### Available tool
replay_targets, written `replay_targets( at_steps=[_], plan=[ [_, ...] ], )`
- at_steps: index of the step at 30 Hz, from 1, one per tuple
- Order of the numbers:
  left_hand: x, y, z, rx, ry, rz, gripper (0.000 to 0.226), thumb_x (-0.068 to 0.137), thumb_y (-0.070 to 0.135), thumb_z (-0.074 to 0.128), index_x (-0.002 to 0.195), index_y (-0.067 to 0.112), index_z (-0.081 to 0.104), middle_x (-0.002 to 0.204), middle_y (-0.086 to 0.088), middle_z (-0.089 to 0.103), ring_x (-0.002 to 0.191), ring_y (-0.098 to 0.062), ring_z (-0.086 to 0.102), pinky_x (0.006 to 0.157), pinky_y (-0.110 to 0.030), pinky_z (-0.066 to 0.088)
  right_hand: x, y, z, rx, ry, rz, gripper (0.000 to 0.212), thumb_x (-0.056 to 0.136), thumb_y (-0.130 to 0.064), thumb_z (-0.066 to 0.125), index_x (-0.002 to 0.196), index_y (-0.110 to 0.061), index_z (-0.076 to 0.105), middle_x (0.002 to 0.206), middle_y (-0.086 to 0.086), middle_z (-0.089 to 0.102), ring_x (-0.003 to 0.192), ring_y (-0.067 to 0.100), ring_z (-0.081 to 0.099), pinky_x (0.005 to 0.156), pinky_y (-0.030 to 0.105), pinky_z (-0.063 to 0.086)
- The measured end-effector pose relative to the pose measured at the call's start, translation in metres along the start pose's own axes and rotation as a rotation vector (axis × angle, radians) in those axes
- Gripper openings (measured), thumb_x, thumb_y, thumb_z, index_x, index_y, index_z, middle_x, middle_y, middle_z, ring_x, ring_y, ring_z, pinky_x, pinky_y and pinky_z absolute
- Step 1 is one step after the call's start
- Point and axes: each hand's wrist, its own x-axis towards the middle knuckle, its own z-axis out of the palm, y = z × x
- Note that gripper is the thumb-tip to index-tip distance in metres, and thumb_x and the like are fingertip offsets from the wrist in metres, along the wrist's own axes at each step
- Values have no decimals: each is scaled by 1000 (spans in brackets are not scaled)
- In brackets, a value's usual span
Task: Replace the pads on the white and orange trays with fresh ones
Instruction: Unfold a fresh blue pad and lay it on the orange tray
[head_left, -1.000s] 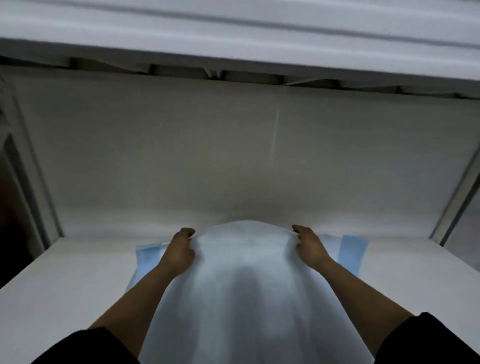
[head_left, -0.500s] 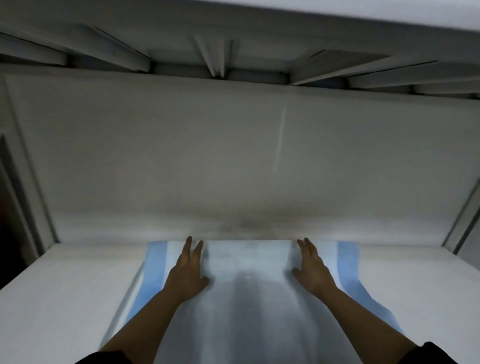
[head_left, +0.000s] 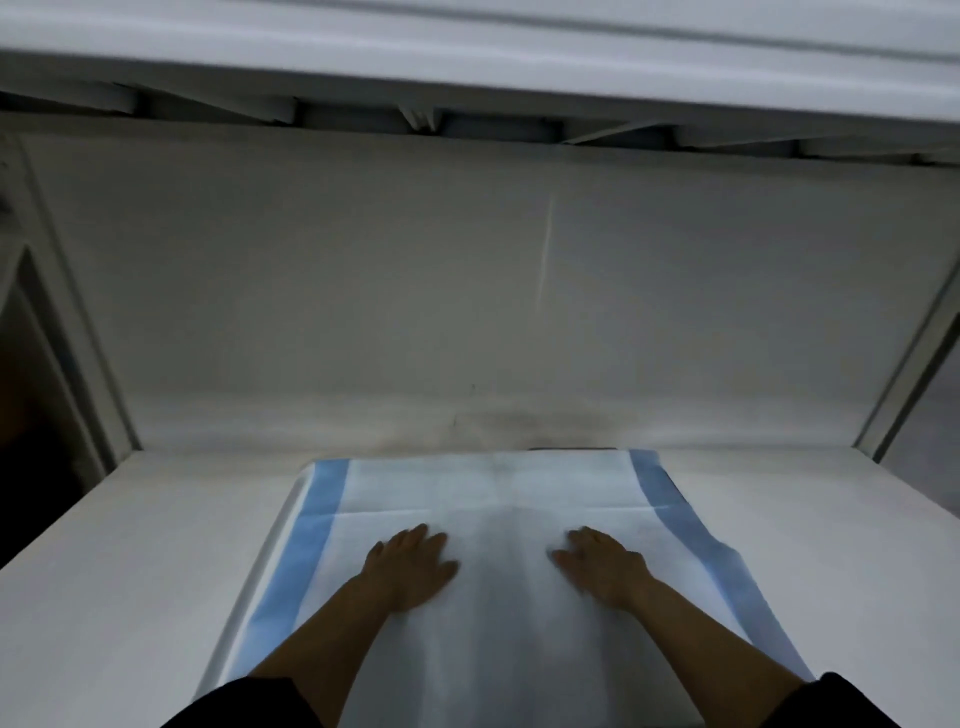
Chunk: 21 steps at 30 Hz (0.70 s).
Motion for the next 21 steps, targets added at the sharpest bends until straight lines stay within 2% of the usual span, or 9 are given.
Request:
replay_targets(
  at_steps=[5, 8, 13, 16, 18, 21],
  plan=[
    [-43, -5, 12, 21, -31, -76, 64, 97, 57, 22, 152, 26, 12, 160, -3, 5, 146, -25, 10, 117, -44, 11, -41, 2, 14, -121, 19, -27, 61, 95, -56, 27, 143, -18, 36, 149, 2, 37, 137, 22, 32, 111, 43, 25],
    [-75, -10, 22, 26, -29, -105, 64, 97, 56, 24, 152, 24, 13, 160, -4, 8, 146, -25, 13, 117, -43, 14, -64, -5, 25, -175, 36, -73, 60, 94, -56, 27, 140, -19, 40, 145, 2, 41, 134, 22, 35, 109, 43, 27],
    [-121, -22, 29, 18, -6, -120, 64, 97, 55, 25, 152, 25, 12, 160, -2, 10, 145, -23, 16, 115, -43, 16, -100, -40, 40, -155, -25, -190, 65, 95, -57, 27, 149, -21, 25, 155, 1, 24, 142, 20, 21, 114, 42, 16],
    [-144, -34, 33, 4, -2, -134, 61, 96, 55, 27, 149, 25, 20, 156, -2, 20, 142, -24, 24, 113, -45, 22, -121, -66, 49, -124, -30, -285, 68, 95, -59, 29, 151, -23, 17, 159, -1, 13, 145, 18, 11, 117, 41, 9],
    [-159, -42, 35, -7, 18, -136, 56, 95, 54, 29, 143, 24, 28, 150, -2, 31, 137, -25, 32, 108, -45, 27, -137, -83, 53, -110, -38, -356, 71, 94, -60, 33, 152, -24, 13, 160, -2, 7, 147, 18, 5, 118, 41, 6],
    [-179, -52, 43, -2, 15, -151, 56, 96, 51, 30, 144, 22, 28, 150, -3, 31, 138, -24, 30, 110, -43, 25, -157, -104, 61, -148, -81, -469, 81, 90, -63, 43, 152, -25, 9, 160, -2, 3, 147, 19, 1, 118, 42, 4]
  ],
)
